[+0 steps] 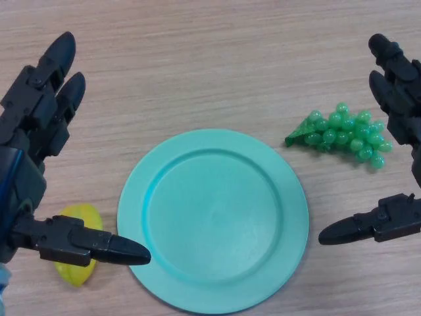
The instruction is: Pick up the green grapes and place it on the plate
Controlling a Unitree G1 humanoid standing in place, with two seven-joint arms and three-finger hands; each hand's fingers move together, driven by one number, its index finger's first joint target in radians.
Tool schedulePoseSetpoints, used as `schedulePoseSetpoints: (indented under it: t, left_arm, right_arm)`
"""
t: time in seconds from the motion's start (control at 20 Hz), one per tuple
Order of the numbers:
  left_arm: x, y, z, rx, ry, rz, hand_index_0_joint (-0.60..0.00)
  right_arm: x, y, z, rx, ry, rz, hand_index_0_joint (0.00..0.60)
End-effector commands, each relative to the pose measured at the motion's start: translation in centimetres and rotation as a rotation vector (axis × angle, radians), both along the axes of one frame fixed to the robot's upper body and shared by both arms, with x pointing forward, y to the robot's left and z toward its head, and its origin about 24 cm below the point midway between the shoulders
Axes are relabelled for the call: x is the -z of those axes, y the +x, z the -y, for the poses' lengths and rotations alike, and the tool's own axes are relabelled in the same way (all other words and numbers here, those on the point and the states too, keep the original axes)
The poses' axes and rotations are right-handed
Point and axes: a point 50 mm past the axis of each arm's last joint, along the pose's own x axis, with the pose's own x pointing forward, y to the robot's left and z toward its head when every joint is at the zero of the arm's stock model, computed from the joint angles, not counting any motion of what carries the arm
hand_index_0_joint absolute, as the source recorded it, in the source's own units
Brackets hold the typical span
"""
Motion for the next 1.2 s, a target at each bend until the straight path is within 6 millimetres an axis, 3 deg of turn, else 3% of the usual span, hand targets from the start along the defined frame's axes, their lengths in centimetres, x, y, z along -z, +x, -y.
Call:
schedulePoseSetpoints:
  t: [0.05,0.4,0.85,1.2]
  left_arm:
    - [-2.0,-1.1,0.0,0.012,0.039,0.162,0.000]
    - [-1.0,-0.7,0.0,-0.012,0.026,0.156,0.000]
    - [-0.2,0.4,0.3,-0.019,0.017,0.133,0.000]
    - [-1.8,2.0,1.1,0.000,0.009,0.155,0.000]
  right_arm:
    - [-2.8,-1.0,0.3,0.006,-0.010,0.224,0.000]
    - [-2.4,-0.2,0.8,0.039,0.001,0.213,0.000]
    - [-2.1,6.7,2.0,0.125,-0.102,0.191,0.000]
    - [-0.4,10.7,4.0,0.200,-0.152,0.128,0.000]
